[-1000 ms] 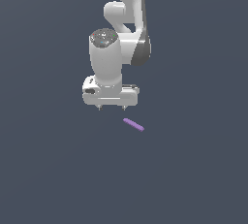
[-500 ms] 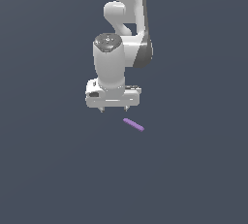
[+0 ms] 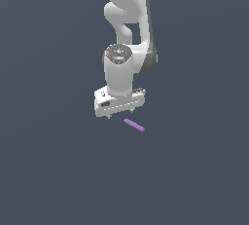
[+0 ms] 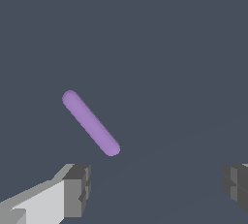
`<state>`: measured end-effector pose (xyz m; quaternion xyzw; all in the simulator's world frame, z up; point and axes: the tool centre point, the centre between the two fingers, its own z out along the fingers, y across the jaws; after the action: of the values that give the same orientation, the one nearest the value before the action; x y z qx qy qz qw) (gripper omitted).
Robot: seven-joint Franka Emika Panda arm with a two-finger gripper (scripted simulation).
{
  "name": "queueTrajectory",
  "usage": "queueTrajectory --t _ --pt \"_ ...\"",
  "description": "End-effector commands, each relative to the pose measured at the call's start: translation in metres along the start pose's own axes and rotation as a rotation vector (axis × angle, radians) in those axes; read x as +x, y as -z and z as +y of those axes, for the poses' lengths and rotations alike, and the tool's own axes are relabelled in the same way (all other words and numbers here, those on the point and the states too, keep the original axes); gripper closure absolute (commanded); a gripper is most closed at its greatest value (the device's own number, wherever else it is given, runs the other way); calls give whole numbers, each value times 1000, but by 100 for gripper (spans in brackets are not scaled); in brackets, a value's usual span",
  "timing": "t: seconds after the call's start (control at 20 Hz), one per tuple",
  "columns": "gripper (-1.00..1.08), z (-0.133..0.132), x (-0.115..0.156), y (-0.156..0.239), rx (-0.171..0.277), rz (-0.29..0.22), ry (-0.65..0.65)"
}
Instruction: Pick up the object and move it to a goal position.
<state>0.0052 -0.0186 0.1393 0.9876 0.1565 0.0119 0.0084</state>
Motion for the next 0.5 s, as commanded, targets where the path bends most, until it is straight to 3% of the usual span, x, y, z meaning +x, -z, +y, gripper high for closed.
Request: queueTrajectory --t 0.0,0.45 --pt "-92 -8 2 -9 0 -4 88" --pt "-92 -38 8 -42 10 -14 404"
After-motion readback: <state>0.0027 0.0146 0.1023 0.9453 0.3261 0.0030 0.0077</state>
